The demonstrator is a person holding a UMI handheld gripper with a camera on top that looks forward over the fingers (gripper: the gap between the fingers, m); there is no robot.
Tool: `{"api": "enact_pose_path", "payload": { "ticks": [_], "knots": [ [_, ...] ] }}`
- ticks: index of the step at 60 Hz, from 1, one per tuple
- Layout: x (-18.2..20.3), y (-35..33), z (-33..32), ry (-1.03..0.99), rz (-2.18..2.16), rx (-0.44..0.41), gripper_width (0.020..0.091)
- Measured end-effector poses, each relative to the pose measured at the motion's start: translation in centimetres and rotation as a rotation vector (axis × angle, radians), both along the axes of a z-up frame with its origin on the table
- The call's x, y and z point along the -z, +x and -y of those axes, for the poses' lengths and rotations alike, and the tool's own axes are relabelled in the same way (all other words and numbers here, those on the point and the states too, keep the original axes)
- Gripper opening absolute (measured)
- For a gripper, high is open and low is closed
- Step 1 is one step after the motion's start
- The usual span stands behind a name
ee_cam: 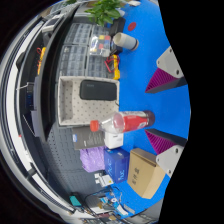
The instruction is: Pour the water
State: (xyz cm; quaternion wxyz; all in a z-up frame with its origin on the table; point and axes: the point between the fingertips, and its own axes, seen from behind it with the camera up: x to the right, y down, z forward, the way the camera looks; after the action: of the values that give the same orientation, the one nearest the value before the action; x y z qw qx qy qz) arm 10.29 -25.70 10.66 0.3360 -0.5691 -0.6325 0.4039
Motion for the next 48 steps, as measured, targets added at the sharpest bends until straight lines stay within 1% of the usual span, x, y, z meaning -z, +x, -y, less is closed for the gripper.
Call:
{"api": "enact_pose_path", "payload": {
  "ticks": [5, 10, 23, 33, 36, 37, 39, 41, 47, 48],
  "knots": [
    [1.1, -1.4, 2.8, -0.019, -0.018, -0.007, 0.0715],
    [1.6, -3.4, 4.1, -0.032, -0.036, 0.0, 0.0715],
    [1.6, -9.1, 5.1, -0.038, -0.103, 0.036, 0.0713],
    [2.6, -11.9, 5.5, -0.007, -0.149, 0.02, 0.0704],
    [3.2, -12.4, 5.5, 0.005, -0.158, 0.017, 0.067],
    [3.3, -12.6, 5.3, 0.014, -0.164, 0.022, 0.0647],
    [3.3, -12.9, 4.8, 0.038, -0.184, 0.034, 0.0543],
    [3.1, -13.0, 5.1, 0.034, -0.206, 0.024, 0.0532],
    [3.0, -13.0, 5.3, 0.044, -0.241, -0.002, 0.0452],
    [3.0, -13.0, 5.3, 0.041, -0.245, -0.007, 0.0427]
  ]
}}
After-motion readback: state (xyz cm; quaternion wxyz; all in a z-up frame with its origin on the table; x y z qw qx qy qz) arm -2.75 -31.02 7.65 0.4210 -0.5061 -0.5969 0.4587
